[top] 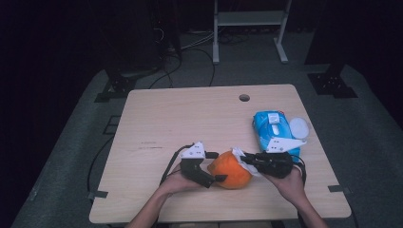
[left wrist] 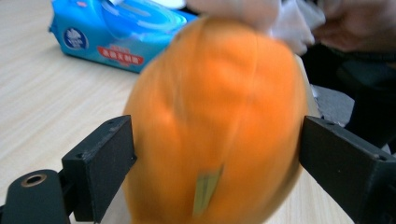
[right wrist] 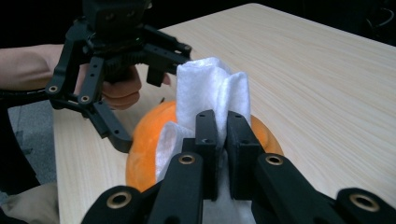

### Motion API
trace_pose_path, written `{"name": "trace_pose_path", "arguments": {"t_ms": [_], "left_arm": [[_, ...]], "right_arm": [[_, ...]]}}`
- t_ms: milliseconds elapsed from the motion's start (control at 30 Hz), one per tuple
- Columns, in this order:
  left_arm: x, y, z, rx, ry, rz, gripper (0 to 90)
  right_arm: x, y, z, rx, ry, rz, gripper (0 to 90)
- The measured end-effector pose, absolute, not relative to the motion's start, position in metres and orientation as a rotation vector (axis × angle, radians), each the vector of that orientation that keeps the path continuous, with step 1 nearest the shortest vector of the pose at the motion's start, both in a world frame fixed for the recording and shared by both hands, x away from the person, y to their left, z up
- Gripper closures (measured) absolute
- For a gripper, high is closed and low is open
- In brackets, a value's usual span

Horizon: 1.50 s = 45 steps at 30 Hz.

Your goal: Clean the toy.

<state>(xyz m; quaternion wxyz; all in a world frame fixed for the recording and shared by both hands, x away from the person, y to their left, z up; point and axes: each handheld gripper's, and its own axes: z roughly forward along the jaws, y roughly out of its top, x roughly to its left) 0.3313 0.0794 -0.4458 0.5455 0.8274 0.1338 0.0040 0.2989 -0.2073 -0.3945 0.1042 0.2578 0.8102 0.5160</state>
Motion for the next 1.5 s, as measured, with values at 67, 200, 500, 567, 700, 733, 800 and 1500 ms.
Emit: {"name": "trace_pose_path", "arguments": {"t_ms": [67,200,500,567,700,733,800,1500], "left_arm": [[0.331,0.078,-0.449,1.965,0.294,0.024,10.7],[0.334,0.074,-0.456,1.968,0.302,0.012,9.3],[0.327,0.068,-0.452,2.010,0.306,0.070,31.9],[0.325,0.069,-0.444,2.016,0.310,0.085,36.7],[0.322,0.078,-0.425,1.985,0.304,0.124,43.5],[0.320,0.083,-0.415,1.968,0.299,0.137,44.0],[0.319,0.085,-0.410,1.968,0.298,0.150,44.4],[0.321,0.078,-0.420,2.072,0.331,0.143,42.4]], "right_arm": [[0.300,-0.215,-0.396,0.787,2.375,1.526,83.7],[0.300,-0.218,-0.398,0.807,2.369,1.534,83.7],[0.303,-0.216,-0.396,0.808,2.357,1.530,83.7],[0.303,-0.216,-0.394,0.807,2.340,1.534,83.7],[0.303,-0.217,-0.390,0.821,2.305,1.563,83.7],[0.305,-0.219,-0.390,0.833,2.295,1.596,83.8],[0.307,-0.220,-0.392,0.851,2.290,1.631,83.7],[0.302,-0.189,-0.391,0.748,2.375,1.581,83.7]]}}
